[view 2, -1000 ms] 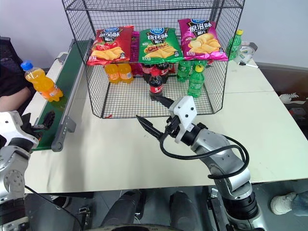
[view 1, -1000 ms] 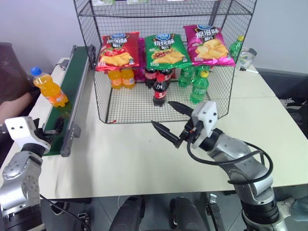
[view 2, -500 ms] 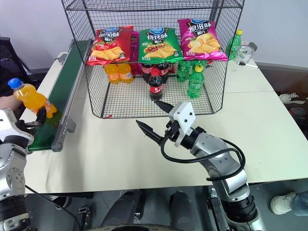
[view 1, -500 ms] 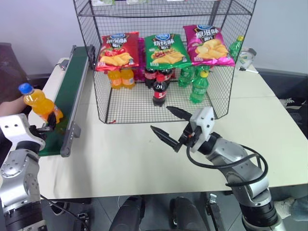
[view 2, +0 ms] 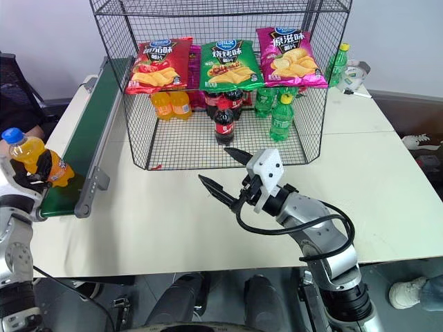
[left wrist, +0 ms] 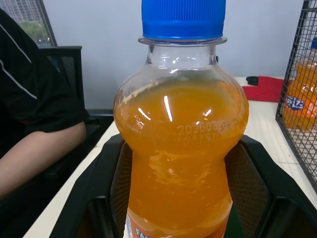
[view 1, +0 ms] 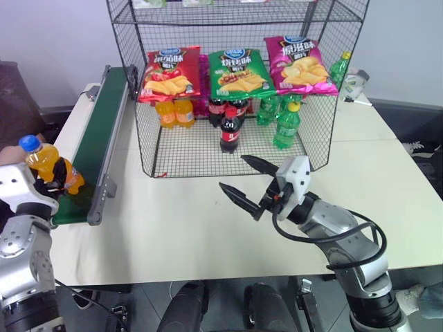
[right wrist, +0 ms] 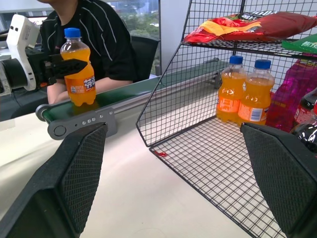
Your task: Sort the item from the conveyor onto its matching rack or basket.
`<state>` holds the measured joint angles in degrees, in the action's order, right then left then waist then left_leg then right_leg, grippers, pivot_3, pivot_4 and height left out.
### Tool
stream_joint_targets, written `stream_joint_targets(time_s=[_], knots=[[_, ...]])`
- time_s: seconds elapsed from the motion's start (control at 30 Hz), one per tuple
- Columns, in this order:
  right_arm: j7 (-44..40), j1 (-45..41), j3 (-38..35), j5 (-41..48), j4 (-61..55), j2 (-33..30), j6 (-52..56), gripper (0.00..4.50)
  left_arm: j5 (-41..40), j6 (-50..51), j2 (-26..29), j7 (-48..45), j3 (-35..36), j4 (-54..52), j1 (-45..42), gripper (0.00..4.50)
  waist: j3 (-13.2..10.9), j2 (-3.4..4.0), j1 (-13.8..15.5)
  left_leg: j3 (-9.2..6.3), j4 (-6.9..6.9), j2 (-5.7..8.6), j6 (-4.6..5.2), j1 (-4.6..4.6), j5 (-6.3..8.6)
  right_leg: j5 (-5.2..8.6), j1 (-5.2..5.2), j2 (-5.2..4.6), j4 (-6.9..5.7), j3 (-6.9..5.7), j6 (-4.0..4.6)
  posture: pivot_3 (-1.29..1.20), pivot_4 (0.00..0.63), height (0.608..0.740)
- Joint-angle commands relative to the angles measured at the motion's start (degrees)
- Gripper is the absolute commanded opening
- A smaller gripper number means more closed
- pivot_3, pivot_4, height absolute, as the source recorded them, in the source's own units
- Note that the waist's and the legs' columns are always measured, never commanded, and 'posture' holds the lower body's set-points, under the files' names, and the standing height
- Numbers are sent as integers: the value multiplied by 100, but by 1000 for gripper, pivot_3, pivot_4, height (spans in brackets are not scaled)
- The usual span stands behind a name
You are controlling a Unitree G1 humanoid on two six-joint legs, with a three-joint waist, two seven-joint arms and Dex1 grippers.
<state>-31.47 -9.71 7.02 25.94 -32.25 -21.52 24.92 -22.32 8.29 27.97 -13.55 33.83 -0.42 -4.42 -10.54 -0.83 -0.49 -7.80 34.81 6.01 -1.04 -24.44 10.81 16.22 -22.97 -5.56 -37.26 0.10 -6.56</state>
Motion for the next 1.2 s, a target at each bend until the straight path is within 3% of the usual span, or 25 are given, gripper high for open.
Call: stream_joint_targets(time_s=[0.03, 0.27, 0.57, 0.73, 0.93, 1.2], knots=[[11, -32, -79, 102, -282, -2, -3, 4500, -167, -42, 114, -35, 247, -349, 54, 2176, 0, 0, -2, 0, 0, 0, 0, 0, 0, 0, 0, 0, 0, 0, 0, 0, 150, 740], [18, -115, -51, 152, -340, 11, 126, 4500, -710, 299, 428, -187, 340, -1024, -257, 2176, -1, -15, 14, -2, 4, 0, 0, -5, 0, 0, -2, 0, 0, -3, 0, 0, 150, 740], [10, -65, 6, 82, -301, 63, 93, 4500, -1583, 1521, 678, -768, -518, -2126, -474, 2176, 0, -13, -9, -2, 2, 1, 0, -4, 0, 0, -1, 1, 0, -2, 0, 0, 150, 740], [29, -15, 20, 10, -267, 100, 28, 4500, -1661, 1847, 590, -941, -967, -2317, -428, 2176, -1, -12, -22, 0, 0, 0, 0, -4, 0, 0, -2, 2, 0, 0, 0, 0, 150, 740], [68, -24, 29, -1, -230, 133, -12, 4500, -669, 1473, -275, -447, -2070, -1812, -825, 2176, -1, -9, 78, 0, 10, 3, 1, -3, -1, 0, 10, 1, 0, -1, 0, 0, 150, 740], [80, -35, 34, -19, -183, 138, -106, 4500, 598, -58, -1315, -80, -2695, 470, -1874, 2176, -1, -12, 129, -1, 20, 4, 1, -6, -1, -2, 28, 3, -1, -10, -3, 0, 150, 740]])
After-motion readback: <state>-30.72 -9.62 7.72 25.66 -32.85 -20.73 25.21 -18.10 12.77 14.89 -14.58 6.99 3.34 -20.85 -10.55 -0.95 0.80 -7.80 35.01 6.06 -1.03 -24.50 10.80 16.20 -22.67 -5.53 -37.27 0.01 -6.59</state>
